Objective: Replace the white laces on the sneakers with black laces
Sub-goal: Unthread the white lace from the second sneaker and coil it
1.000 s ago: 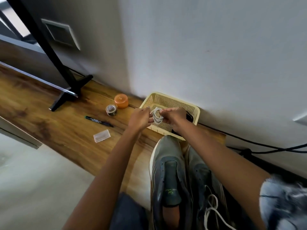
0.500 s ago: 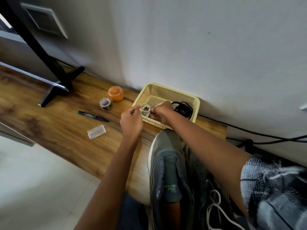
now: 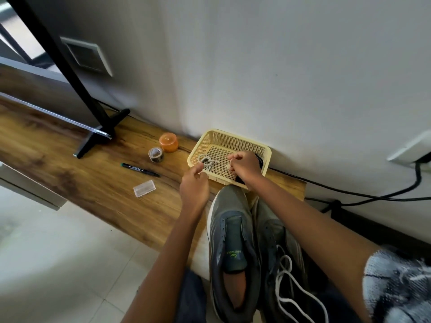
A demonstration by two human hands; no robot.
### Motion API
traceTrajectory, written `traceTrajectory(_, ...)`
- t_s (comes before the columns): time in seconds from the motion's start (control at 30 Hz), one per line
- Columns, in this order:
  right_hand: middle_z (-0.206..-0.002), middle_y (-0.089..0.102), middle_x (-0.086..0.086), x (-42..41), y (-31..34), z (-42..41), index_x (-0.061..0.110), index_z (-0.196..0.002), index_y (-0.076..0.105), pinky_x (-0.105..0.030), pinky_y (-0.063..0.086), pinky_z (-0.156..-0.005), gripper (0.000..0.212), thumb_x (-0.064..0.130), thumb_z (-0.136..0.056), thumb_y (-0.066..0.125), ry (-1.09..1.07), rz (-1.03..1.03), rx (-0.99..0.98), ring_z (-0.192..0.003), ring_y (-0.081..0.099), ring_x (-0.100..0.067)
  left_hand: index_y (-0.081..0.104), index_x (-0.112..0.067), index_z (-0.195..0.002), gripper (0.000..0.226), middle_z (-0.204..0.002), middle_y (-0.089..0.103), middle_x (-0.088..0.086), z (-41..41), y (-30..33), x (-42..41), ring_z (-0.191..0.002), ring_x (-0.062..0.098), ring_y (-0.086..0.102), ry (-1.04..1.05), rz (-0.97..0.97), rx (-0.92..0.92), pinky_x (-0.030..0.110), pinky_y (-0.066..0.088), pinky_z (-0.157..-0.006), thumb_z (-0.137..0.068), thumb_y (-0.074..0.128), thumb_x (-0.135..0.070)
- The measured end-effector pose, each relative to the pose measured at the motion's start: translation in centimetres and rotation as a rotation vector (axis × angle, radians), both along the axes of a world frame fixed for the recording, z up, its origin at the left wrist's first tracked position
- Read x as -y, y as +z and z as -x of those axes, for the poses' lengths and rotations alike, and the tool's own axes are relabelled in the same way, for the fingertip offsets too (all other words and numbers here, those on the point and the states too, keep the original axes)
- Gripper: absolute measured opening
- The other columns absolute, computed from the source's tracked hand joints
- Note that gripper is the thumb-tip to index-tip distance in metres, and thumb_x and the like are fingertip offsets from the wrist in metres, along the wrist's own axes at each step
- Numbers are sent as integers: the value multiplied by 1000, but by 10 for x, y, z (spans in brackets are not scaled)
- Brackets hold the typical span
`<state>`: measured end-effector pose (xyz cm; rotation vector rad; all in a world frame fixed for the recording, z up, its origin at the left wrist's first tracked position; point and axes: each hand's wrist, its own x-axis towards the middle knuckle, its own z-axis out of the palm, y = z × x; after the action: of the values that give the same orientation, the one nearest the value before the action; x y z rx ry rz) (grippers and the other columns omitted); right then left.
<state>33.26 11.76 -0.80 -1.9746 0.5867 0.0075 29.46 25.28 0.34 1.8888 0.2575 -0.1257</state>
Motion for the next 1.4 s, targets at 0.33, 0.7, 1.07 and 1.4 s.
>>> traceTrajectory(0.33,-78,68,-3,24,59,143,12,-89,70,-17,52,-61,22,1,-90,52,23,-143,96,-67,63,-10,60,-18,-127,36,-118,59,-2,115,25,22,-78,-8,51,-160,-105,103,1,36,-68,-95,47,-9)
traceTrajectory(0.7,-93,68,-3,37,58,252,7,-97,72,-28,50,-79,15,6,-88,60,54,77,0,-89,63,-16,59,-17,-128,34,-127,58,0,212,28,47,-115,15,53,-383,-266,246,32,43,-100,-96,48,-12)
traceTrajectory(1.07,-113,63,-10,39,13,307,6,-117,57,-26,40,-77,34,22,-88,66,30,290,-246,-105,59,-25,40,-19,-145,48,-147,42,-2,241,11,42,-135,16,36,-633,-597,220,32,30,-110,-98,45,-21)
traceTrajectory(1.4,-70,65,6,44,58,301,18,-78,70,-29,52,-69,12,20,-89,64,145,264,40,-69,63,-8,47,-18,-140,41,-141,51,1,231,30,46,-132,15,43,-617,-444,393,33,31,-112,-99,47,-18)
